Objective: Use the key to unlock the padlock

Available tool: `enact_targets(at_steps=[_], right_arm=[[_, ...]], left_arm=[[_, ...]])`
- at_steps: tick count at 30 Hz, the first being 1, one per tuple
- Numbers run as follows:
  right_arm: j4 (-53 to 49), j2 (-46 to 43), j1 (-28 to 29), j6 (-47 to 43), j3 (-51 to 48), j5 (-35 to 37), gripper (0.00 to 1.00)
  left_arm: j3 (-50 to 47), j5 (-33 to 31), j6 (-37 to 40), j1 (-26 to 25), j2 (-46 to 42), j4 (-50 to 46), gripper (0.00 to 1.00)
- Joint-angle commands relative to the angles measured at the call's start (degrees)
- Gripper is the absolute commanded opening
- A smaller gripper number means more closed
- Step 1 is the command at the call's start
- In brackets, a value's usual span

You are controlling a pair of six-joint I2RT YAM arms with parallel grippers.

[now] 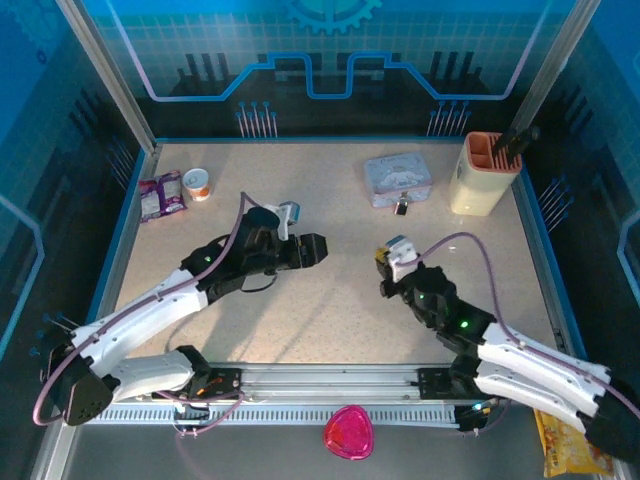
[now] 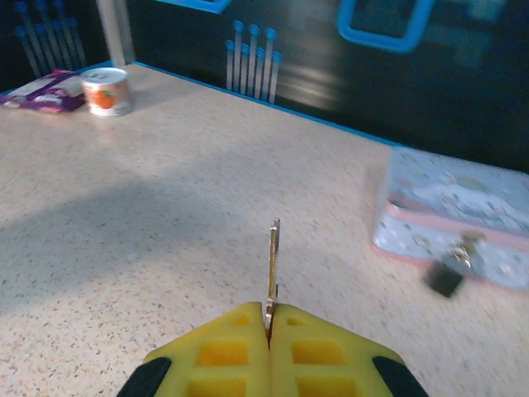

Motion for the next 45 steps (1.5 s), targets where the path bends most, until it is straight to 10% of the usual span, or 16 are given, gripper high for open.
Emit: enact_targets(at_steps=[1, 14, 28, 45], right_arm=[[-24.97, -2.78, -4.58, 13.49, 6.80, -4.80, 0.00], [-48.76, -7.18, -8.20, 22.07, 21.75, -8.22, 0.00], [-57.60, -22.32, -8.38, 23.89, 28.56, -3.89, 0.00], [-56.84, -28.78, -8.39, 25.81, 24.99, -7.42, 0.00]], left_arm=[[0.87, -1.38, 4.10, 0.13, 4.93, 5.67, 0.61], [23.53, -3.15, 8.52, -4.57, 40.79, 13.60, 0.60], [70.12, -27.64, 6.81, -9.28, 74.51, -11.26, 0.67], [95.47, -31.93, 0.93, -8.02, 95.38, -13.12, 0.59]])
